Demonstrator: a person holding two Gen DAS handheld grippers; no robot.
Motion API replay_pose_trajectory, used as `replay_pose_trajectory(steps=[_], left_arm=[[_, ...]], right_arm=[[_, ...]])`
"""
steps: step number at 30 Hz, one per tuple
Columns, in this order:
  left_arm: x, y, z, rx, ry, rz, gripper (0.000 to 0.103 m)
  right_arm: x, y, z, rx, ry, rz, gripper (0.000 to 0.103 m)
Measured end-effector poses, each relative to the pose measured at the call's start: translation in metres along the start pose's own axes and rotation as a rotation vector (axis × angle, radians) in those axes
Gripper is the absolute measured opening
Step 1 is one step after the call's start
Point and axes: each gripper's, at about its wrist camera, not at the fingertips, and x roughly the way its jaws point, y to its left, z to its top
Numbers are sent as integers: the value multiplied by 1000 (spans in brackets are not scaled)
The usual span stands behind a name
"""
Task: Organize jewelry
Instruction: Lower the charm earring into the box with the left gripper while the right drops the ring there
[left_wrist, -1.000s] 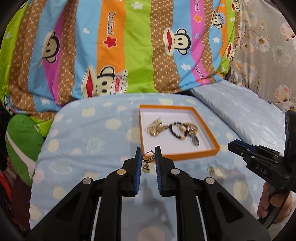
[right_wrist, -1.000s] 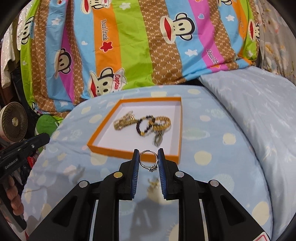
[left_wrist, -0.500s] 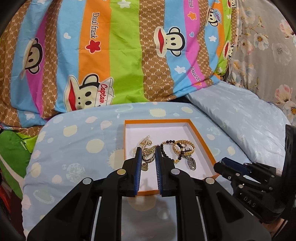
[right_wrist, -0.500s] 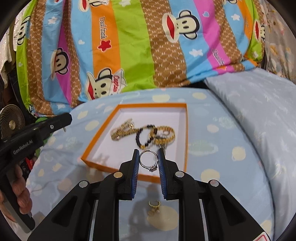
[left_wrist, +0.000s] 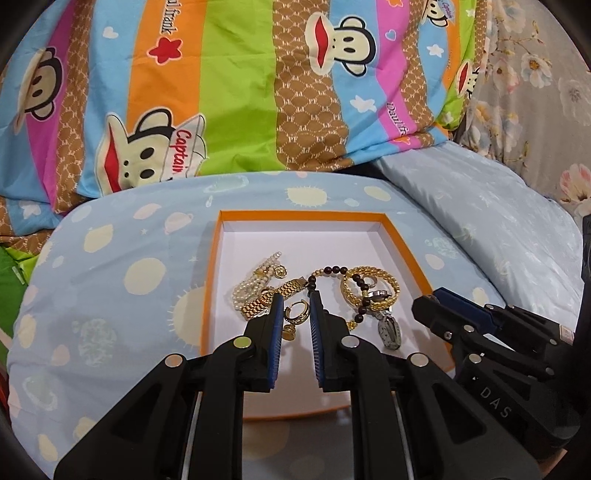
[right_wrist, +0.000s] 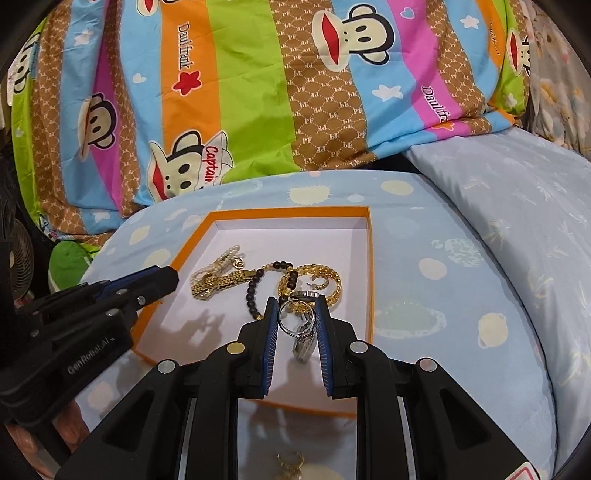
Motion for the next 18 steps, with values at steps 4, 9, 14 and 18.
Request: replay_pose_trajectory(steps=[4,9,14,18], left_arm=[[23,-2,-4,2,20,20,15],[29,-2,-8,12,-5,92,48],[30,-2,-7,17,-15,105,48],[30,-2,-8,24,-18,123,48]], right_arm=[[18,0,-1,3,11,-1,20],[22,-2,-4,11,-22,-17,31],[24,-2,-3,6,-22,-25,31],[25,-1,-3,1,-21,-27,31]])
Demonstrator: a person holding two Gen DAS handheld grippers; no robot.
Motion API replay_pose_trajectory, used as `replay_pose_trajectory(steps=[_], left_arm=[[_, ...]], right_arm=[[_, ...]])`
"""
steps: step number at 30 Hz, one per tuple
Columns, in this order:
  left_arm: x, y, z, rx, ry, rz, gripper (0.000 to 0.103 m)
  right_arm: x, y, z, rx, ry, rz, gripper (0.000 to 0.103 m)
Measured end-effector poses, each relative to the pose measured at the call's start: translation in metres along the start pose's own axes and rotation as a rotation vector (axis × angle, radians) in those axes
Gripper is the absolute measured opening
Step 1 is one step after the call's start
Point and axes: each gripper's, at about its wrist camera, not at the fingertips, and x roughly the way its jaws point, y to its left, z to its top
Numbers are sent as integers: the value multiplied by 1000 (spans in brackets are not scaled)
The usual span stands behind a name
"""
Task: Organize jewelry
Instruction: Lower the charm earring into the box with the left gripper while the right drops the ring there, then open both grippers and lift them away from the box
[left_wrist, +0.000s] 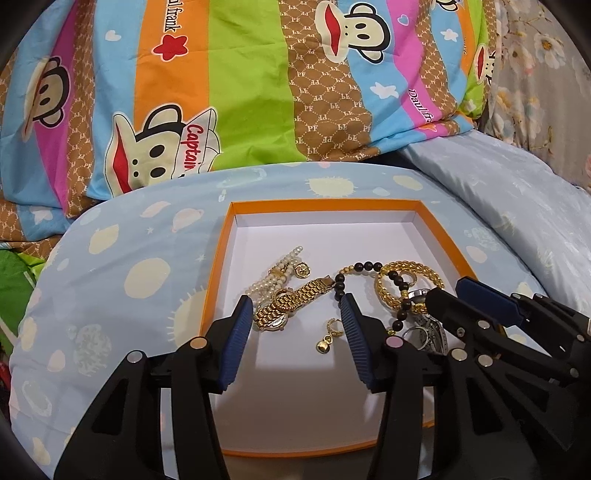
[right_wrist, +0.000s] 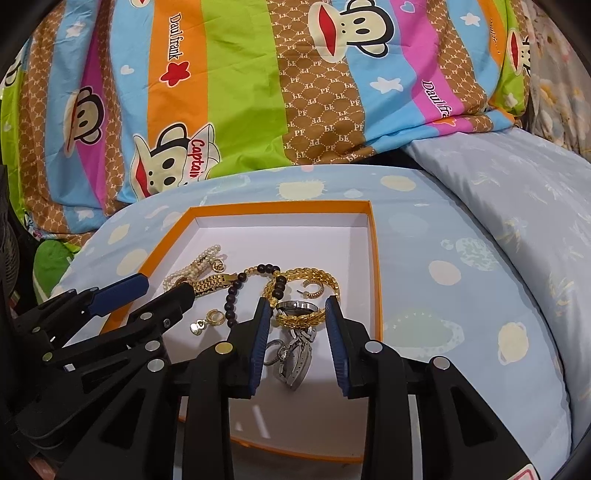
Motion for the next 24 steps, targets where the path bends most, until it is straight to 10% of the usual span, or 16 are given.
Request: replay_pose_trajectory(steps=[24], left_arm=[[-24,-3,-13,-17,-54,110,48]], right_arm=[[-23,5,-9,-30,-63,-60,48]])
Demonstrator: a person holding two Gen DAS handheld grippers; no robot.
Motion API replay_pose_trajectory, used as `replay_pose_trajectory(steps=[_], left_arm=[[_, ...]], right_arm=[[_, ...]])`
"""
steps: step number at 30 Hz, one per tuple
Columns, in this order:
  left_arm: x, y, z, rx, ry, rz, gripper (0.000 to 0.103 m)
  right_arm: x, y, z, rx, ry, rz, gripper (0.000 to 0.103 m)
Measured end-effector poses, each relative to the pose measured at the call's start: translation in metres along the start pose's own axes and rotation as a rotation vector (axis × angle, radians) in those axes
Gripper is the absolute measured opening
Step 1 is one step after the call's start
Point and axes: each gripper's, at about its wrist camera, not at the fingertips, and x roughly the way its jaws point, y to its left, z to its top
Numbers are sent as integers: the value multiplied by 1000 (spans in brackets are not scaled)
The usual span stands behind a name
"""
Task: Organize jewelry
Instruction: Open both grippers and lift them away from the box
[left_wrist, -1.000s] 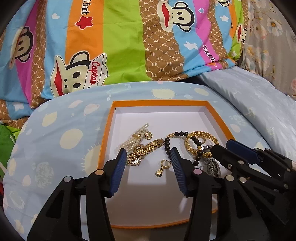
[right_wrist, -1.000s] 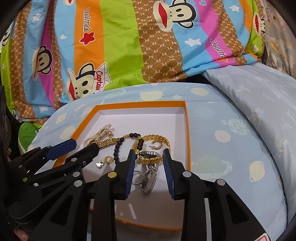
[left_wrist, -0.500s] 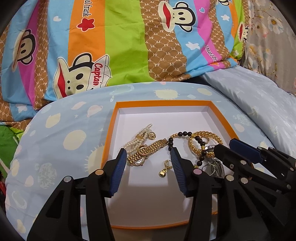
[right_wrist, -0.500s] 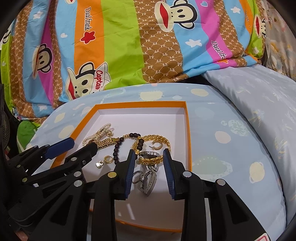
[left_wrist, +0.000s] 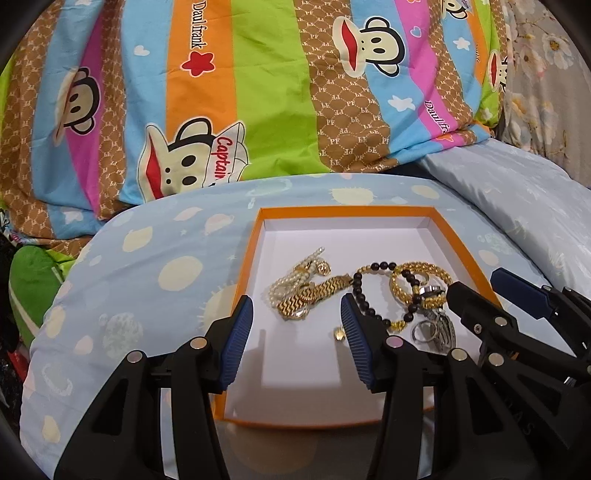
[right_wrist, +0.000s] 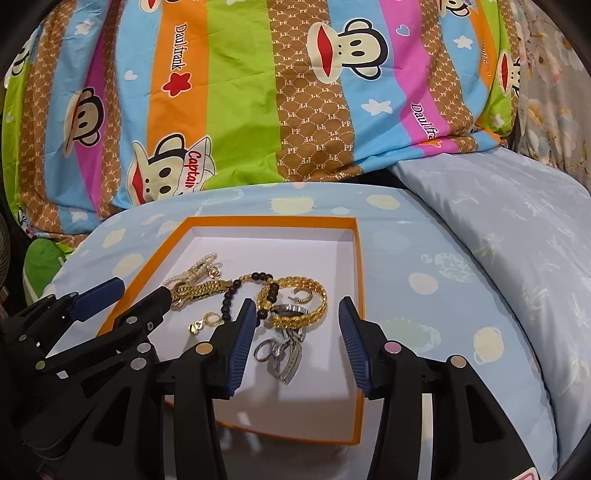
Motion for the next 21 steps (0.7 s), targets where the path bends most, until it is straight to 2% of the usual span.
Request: replay_pose_trajectory(steps=[6,11,16,21], left_arm=[[-10,3,-11,-18,4,17,48],[-14,-3,-16,13,-22,72,49],[-20,1,-19,-6,-40,90,61],[-29,2,-27,-17,-39,90,62]], right_arm=[[-10,1,-10,12,-3,19,49],[-10,2,-13,-2,-15,-10,53],[-16,-1,-18,13,-22,-6,54],[-26,2,-26,-9,-32,-12,55]])
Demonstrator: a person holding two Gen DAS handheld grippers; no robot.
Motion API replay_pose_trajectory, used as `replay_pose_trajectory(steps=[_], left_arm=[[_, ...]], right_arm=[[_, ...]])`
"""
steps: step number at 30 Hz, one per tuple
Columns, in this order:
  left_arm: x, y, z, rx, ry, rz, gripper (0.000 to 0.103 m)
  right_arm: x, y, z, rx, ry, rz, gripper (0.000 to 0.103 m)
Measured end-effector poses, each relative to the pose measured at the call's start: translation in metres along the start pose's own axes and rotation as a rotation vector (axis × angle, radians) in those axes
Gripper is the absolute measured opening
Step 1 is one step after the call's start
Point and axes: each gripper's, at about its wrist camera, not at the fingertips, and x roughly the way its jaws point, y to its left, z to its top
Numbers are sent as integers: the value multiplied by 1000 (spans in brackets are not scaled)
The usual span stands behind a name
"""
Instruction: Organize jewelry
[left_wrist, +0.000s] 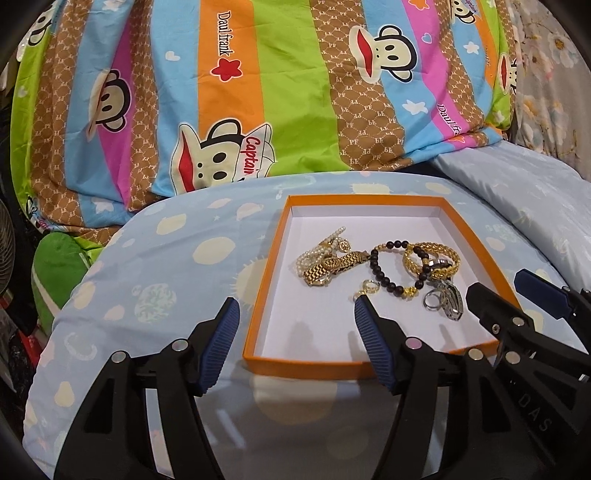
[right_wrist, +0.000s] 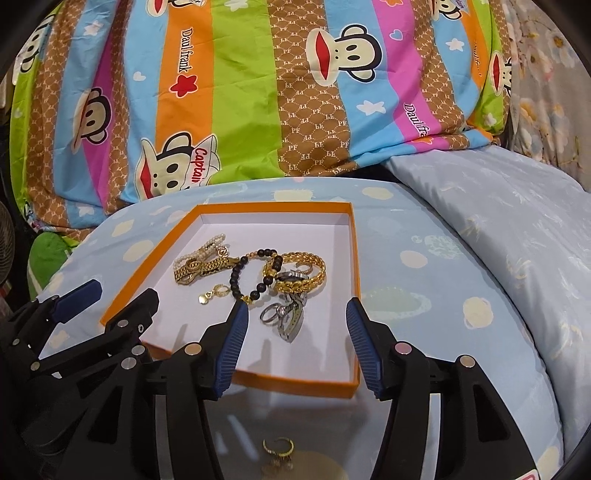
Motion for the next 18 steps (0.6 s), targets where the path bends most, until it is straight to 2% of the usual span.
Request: replay_pose_trajectory(steps=[18], left_arm=[[-3,0,-1,-4,-17,22,64]], right_arm=[[-5,3,0,-27,-28,-22,56]])
